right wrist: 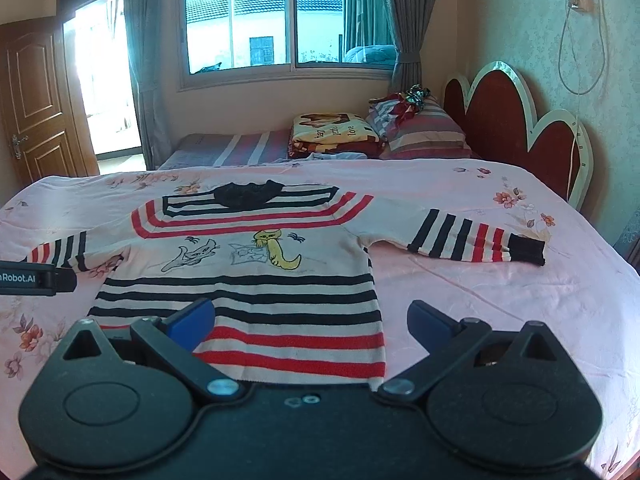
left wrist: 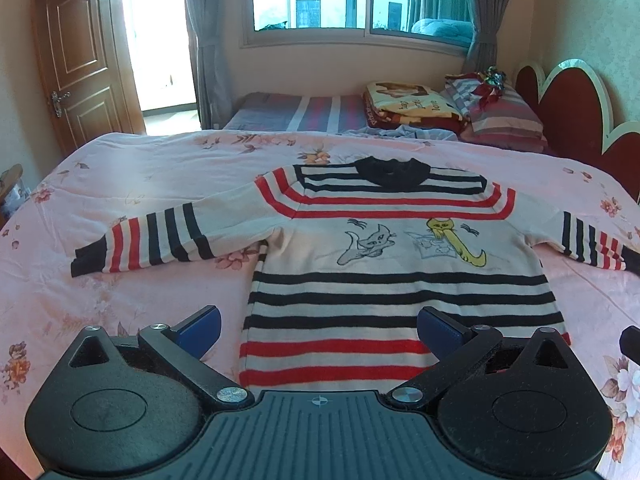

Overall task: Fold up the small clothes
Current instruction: 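Move the right tool toward the black cuff of the striped sweater sleeve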

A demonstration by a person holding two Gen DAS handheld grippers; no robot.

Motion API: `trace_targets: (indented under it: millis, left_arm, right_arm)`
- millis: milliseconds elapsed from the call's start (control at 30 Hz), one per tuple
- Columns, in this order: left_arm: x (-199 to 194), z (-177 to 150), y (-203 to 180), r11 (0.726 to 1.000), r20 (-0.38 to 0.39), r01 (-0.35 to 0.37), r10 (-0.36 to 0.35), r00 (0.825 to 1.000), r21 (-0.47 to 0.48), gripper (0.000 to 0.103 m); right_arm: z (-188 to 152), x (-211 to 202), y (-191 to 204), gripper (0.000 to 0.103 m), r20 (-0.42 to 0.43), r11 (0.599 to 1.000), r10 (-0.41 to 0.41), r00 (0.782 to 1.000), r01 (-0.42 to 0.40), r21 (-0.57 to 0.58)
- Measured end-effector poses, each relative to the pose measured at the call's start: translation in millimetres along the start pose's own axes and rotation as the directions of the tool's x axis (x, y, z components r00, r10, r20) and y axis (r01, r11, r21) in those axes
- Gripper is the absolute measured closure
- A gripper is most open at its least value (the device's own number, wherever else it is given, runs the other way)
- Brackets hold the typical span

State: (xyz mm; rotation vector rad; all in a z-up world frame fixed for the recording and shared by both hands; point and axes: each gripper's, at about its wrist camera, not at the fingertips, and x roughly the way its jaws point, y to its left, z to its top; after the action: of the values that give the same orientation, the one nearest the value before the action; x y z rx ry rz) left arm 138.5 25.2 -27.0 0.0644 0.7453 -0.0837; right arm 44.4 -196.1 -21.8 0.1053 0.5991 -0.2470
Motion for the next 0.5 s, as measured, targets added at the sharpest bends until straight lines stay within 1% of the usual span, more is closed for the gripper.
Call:
trace_targets:
  millis: [233, 333, 433, 500]
  left_arm:
    - [44, 24, 12, 1.0, -0.015, 0.013, -0.012, 1.0, 0.021, 0.0]
    - [64, 32, 8, 0.999, -0.031, 0.02, -0.019, 0.999, 0.028, 0.0]
    - [84, 37, -1, 0.999, -0.045, 0.021, -0.02, 0.999, 0.032, 0.0]
    - [95, 40, -11, 0.999, -0.049, 0.013, -0.011, 0.999, 0.04, 0.0]
  right_arm:
    - [17, 29, -3, 0.001, 0.007, 0.997, -0.045, 0.999, 0.044, 0.07]
    - [22, 42, -6, 0.001, 0.015, 0.996, -0.077, 0.997, 0.076, 0.055]
    - [25, 59, -13, 0.002, 0.003, 0.992, -0.122, 0.993, 0.122, 0.034]
    - [27, 72, -23, 0.006, -0.012, 0.991, -0.122, 0.992, 0.123, 0.054]
